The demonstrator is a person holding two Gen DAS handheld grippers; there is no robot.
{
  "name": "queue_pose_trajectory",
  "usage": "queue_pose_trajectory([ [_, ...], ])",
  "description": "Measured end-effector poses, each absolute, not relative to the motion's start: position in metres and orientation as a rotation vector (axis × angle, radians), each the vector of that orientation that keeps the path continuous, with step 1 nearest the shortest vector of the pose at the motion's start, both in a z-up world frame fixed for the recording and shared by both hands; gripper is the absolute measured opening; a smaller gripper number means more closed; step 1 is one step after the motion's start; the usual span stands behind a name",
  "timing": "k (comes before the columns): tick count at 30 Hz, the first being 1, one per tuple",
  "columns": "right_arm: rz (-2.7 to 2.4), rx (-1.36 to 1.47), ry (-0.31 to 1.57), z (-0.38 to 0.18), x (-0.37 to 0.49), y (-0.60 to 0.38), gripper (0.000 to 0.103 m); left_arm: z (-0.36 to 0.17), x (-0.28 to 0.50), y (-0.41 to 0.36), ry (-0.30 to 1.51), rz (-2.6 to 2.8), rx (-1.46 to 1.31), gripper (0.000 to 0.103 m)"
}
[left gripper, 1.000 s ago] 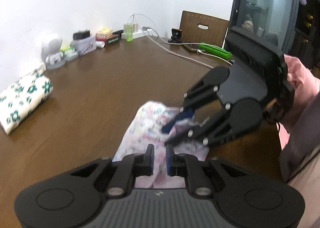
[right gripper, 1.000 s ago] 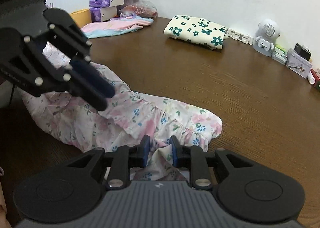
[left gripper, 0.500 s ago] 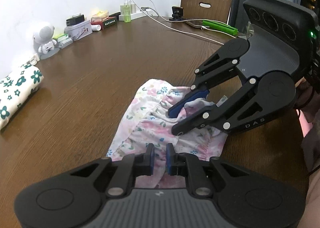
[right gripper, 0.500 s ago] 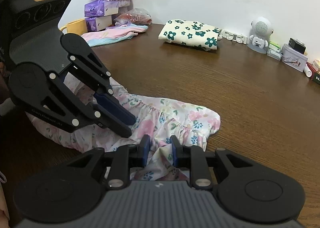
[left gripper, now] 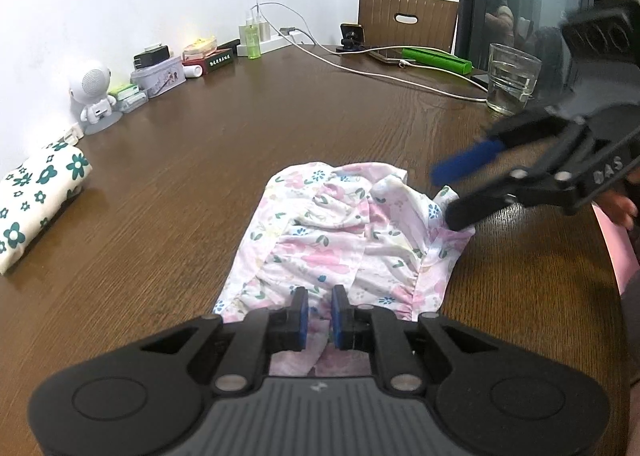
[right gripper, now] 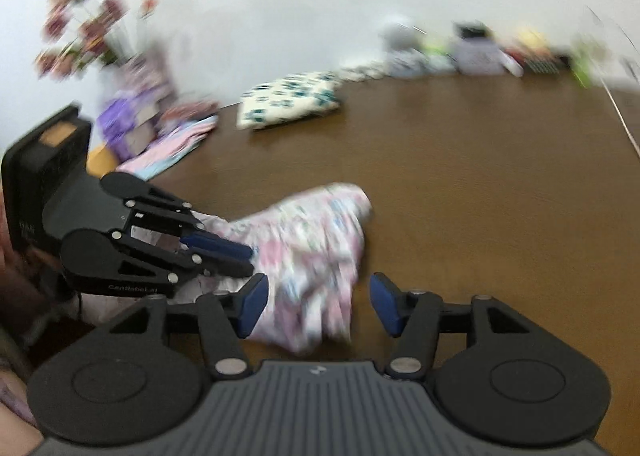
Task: Fold clothes
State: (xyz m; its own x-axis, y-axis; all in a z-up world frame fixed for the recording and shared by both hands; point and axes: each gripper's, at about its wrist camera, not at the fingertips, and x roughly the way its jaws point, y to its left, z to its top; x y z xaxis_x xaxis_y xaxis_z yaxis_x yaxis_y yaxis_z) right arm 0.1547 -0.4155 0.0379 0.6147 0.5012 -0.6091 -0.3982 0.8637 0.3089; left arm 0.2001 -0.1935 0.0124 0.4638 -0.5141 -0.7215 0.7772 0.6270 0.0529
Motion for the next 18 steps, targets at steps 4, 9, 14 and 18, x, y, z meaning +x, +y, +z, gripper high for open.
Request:
queue_pose_trajectory([
  [4, 0.453, 0.303, 0.784, 0.027, 0.135, -0.429, 0.058, 0.012, 0.199, -0.193, 0.724, -0.819, 0.397, 0.009],
  [9, 0.412, 0.509, 0.824, 0.013, 0.128, -0.428, 0.058, 0.011, 0.199, -0.189, 0.723, -0.818, 0.362, 0.009],
  [14, 0.337, 0.680, 0.806, 0.003, 0.130, -0.419, 0.060, 0.010, 0.200, -0.186, 0.716, -0.825, 0.343, 0.009],
  [18, 0.278, 0.751, 0.770, -0.002, 0.132, -0.406, 0.060, 0.008, 0.199, -0.184, 0.709, -0.828, 0.330, 0.009],
])
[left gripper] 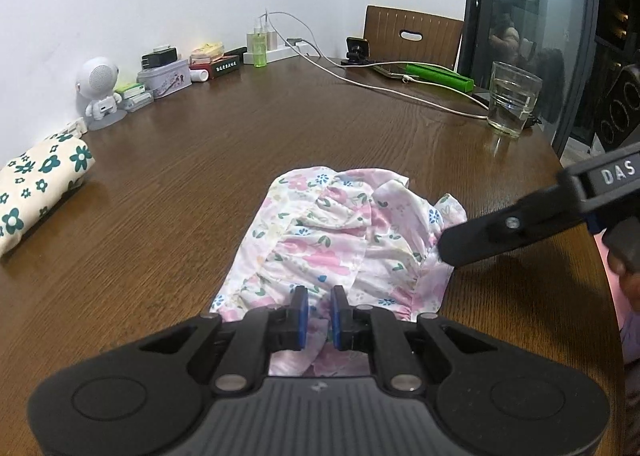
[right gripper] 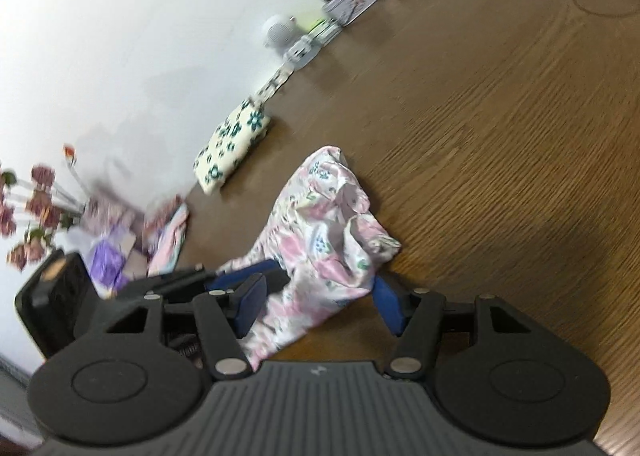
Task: Fold clothes
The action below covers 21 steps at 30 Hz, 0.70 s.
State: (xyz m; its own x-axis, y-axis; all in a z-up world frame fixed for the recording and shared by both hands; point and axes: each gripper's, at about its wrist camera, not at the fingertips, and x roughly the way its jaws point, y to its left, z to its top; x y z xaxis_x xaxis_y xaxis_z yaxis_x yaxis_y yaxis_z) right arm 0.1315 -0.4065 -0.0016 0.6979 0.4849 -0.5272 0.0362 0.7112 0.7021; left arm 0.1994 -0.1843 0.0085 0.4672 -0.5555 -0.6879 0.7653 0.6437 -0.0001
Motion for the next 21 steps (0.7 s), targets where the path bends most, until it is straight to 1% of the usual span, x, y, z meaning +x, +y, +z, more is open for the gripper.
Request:
queue_pose_trajectory([
  [5, 0.218, 0.818, 0.724, -0.008, 0.136, -0.389, 0.060, 0.007, 0.201, -0.179, 0.709, -0.841, 0.294, 0.010],
  [9, 0.171, 0.815, 0.691, -0.009, 0.141, -0.378, 0.059, 0.006, 0.199, -0.177, 0.699, -0.849, 0.288, 0.010],
  [13, 0.153, 0.828, 0.673, -0.011, 0.147, -0.376, 0.056, 0.005, 0.199, -0.175, 0.696, -0.858, 0.274, 0.010],
  [15, 0.152, 0.834, 0.671, -0.012, 0.151, -0.376, 0.053, 0.004, 0.199, -0.173, 0.697, -0.864, 0.262, 0.010],
  [17, 0.150, 0.841, 0.669, -0.014, 0.154, -0.376, 0.048, 0.004, 0.200, -0.172, 0.698, -0.869, 0.252, 0.010],
  [21, 0.153, 0.855, 0.662, -0.018, 0.159, -0.376, 0.044, 0.004, 0.201, -0.170, 0.699, -0.876, 0.243, 0.010],
])
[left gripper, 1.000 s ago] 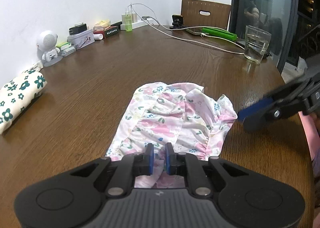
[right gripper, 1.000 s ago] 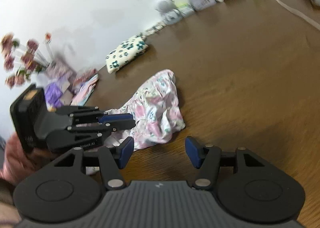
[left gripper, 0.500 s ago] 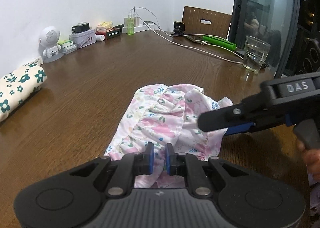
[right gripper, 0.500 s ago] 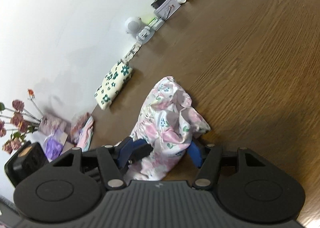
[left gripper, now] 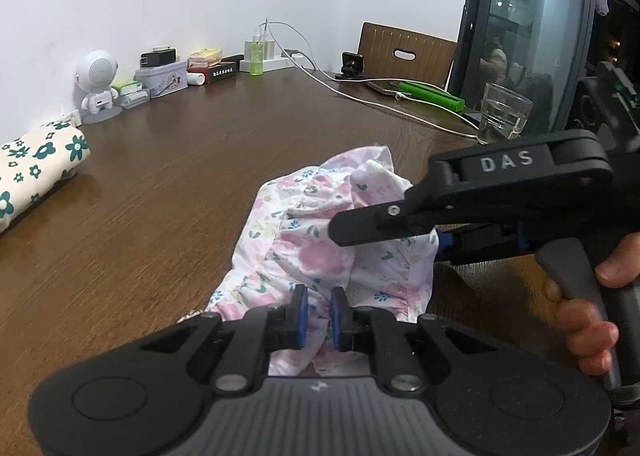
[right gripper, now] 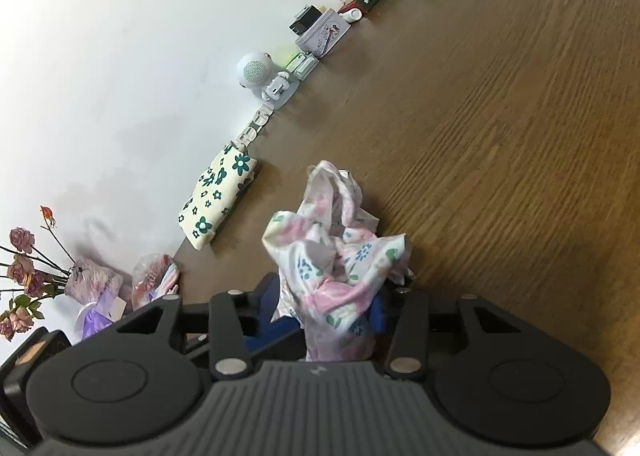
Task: Fold clothes
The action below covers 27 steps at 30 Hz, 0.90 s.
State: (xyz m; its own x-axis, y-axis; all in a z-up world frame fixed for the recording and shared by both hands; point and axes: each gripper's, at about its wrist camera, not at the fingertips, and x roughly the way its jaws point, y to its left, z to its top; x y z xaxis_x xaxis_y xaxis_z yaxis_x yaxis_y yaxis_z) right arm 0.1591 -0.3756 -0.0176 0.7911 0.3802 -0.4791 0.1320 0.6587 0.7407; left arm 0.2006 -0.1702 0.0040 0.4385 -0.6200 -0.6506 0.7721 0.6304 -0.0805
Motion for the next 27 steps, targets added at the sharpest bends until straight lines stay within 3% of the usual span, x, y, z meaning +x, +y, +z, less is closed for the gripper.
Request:
queue_pose_trajectory([
  [6, 0.147, 0.858, 0.647, -0.021, 0.163, -0.374, 0.040, 0.005, 0.202, -0.169, 0.699, -0.879, 0.236, 0.010],
  [9, 0.139, 0.845, 0.647, -0.022, 0.163, -0.373, 0.032, 0.005, 0.201, -0.170, 0.697, -0.878, 0.238, 0.010],
  [11, 0.127, 0.844, 0.651, -0.023, 0.163, -0.373, 0.021, 0.005, 0.201, -0.170, 0.696, -0.877, 0.240, 0.010],
  [14, 0.130, 0.855, 0.657, -0.026, 0.163, -0.375, 0.015, 0.005, 0.201, -0.170, 0.695, -0.876, 0.245, 0.010],
  [27, 0.138, 0.837, 0.681, -0.023, 0.164, -0.376, 0.009, 0.022, 0.193, -0.169, 0.693, -0.861, 0.300, 0.011],
])
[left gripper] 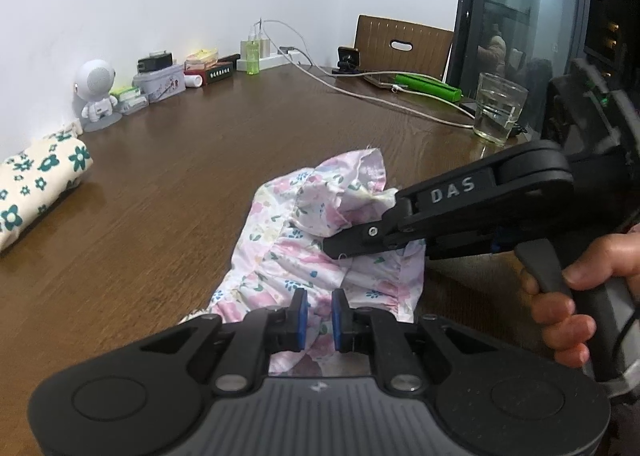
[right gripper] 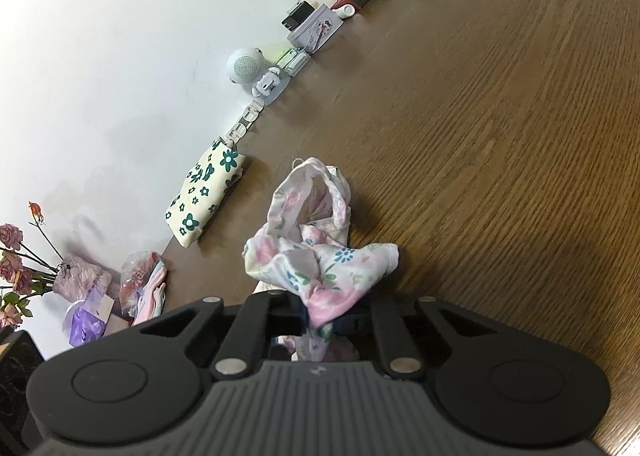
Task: Fold clothes
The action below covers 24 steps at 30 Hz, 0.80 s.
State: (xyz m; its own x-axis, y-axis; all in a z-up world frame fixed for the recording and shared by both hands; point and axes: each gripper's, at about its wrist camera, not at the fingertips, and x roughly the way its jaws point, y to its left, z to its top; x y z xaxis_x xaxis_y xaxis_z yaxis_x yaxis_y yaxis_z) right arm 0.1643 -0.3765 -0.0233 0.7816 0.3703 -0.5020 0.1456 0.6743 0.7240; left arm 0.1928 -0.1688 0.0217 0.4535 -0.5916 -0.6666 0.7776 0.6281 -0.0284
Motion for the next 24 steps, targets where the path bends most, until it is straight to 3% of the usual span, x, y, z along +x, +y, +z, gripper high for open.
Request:
queue_pose_trajectory([
  [14, 0.167, 0.739, 0.603, -0.007, 0.157, -0.368, 0.008, 0.071, 0.141, -0.062, 0.617, -0.706, 0.239, 0.011],
  [24, 0.194, 0.353, 0.474, 0.031, 0.141, -0.326, 0.007, 0.045, 0.120, -0.010, 0.702, -0.639, 0.243, 0.011],
])
